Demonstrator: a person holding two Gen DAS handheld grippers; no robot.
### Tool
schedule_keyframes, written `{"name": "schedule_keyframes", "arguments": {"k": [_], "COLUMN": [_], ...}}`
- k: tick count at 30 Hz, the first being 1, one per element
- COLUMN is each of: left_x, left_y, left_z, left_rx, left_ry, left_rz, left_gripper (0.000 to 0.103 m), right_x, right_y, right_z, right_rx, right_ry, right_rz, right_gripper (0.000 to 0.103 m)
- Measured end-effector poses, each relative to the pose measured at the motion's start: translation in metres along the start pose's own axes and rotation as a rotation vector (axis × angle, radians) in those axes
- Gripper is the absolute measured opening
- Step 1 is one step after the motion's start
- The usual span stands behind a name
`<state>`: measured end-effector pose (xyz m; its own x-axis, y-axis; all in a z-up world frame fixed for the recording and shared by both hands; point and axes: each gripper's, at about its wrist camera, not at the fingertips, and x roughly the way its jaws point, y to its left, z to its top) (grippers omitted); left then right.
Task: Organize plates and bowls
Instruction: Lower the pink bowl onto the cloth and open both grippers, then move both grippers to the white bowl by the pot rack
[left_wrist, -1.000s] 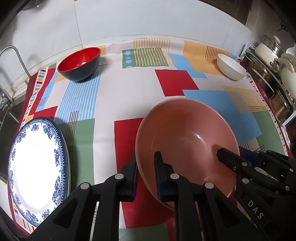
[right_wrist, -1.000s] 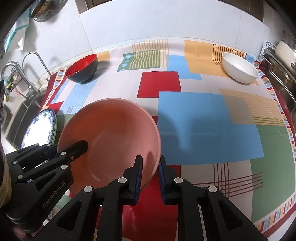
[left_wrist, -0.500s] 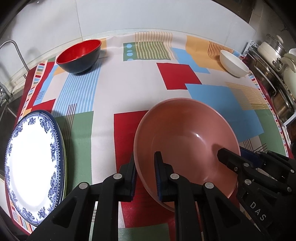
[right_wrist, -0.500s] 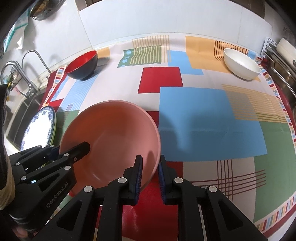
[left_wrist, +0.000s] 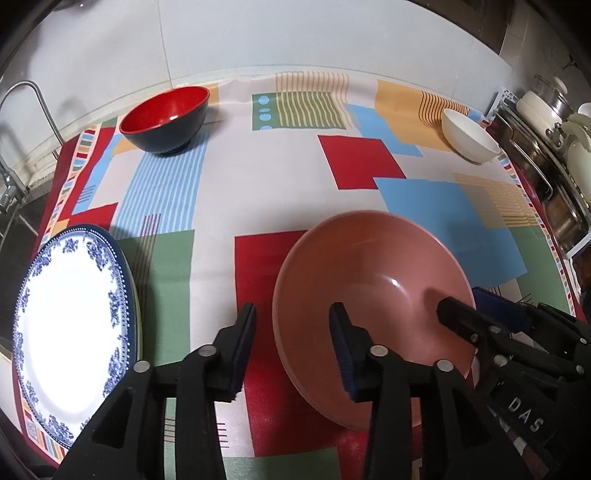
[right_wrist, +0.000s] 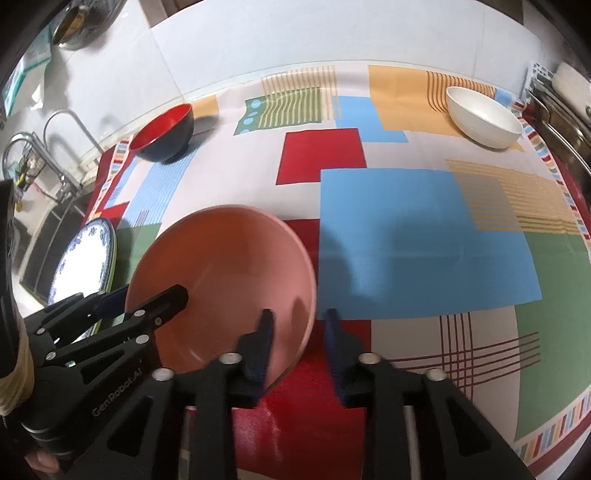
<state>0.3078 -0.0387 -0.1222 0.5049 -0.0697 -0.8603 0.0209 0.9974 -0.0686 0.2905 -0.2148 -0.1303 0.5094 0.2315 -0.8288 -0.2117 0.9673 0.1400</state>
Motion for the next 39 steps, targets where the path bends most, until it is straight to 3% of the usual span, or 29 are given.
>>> {"name": "schedule_keyframes", "arguments": {"k": [4, 7, 12, 19, 39], "left_x": [-0.009, -0.019, -0.026, -0.031, -0.022], "left_y": [0.0, -0.002, -0.009, -0.024, -0.1], "left_z": [0.008, 0.016, 0.032, 0.057, 0.144], "left_rx": [-0.002, 0.013, 0.043, 0.106, 0.309], "left_ry": [-0.031, -0.069, -0.113, -0.164, -0.271], "left_rz": [-0.007, -0.007, -0.013, -0.02, -0.092], "left_gripper": [0.052, 0.057, 0.061, 0.062, 0.065], "right_x": [-0.005, -0.01, -0.022, -0.037, -0.061], "right_y": [-0.005, -0.01, -0.018, -0.035, -0.099], "right_z": [0.003, 0.005, 0.013, 0.029, 0.082], "right_rx": [0.015, 0.025, 0.039, 0.068, 0.166], "right_ry": [-0.021, -0.039, -0.09, -0.167, -0.308], "right_rz": [-0.005, -0.009, -0.025, -0.079, -0.205], "right_gripper": [0.034, 0.04, 0.044, 0.05, 0.051]}}
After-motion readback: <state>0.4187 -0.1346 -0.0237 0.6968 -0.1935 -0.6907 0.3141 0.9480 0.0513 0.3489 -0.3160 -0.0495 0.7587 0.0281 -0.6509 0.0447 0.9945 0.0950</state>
